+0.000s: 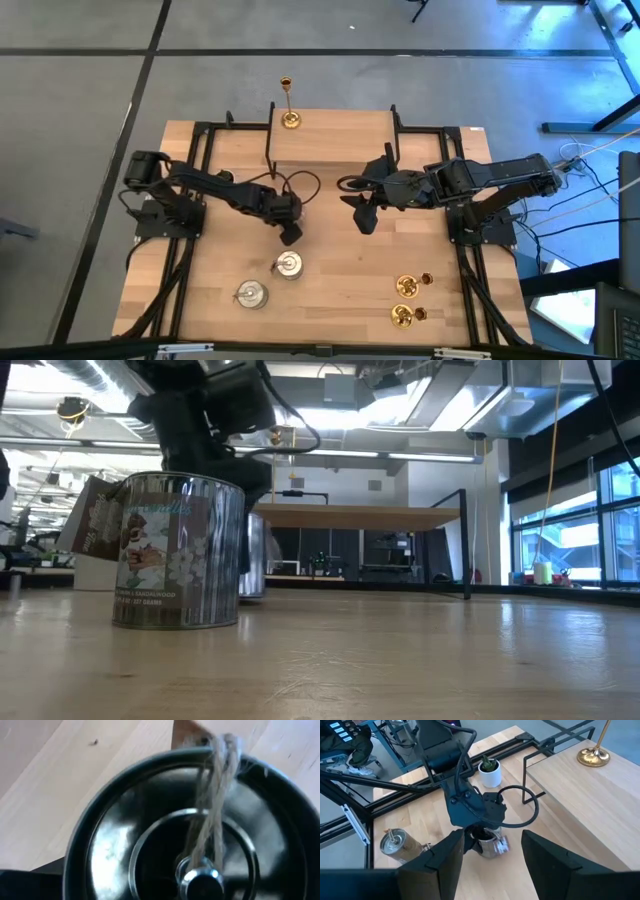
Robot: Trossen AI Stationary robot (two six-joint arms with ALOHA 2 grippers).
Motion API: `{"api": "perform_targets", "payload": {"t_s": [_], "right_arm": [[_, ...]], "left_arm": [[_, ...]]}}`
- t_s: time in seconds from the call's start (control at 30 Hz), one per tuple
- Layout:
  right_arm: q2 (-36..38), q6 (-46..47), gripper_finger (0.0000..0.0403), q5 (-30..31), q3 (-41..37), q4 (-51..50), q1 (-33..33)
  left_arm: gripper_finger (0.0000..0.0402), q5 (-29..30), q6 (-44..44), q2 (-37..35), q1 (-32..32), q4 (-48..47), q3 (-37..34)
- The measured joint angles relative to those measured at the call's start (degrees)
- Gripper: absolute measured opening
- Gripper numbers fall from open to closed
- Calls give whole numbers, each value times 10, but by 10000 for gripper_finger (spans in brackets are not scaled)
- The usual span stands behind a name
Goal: Pick & Place candle stick holders
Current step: Put the top silver scented candle on the shelf
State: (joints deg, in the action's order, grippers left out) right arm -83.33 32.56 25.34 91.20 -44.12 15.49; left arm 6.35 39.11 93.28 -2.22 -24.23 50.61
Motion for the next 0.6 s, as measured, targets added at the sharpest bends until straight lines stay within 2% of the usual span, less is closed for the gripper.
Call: {"api": "perform_targets", "payload": {"t_s": [0.6], "right_arm": [[0, 2, 204, 1, 0, -11, 0]], "left_arm": [[381, 3, 11, -23, -4, 1, -4]]}}
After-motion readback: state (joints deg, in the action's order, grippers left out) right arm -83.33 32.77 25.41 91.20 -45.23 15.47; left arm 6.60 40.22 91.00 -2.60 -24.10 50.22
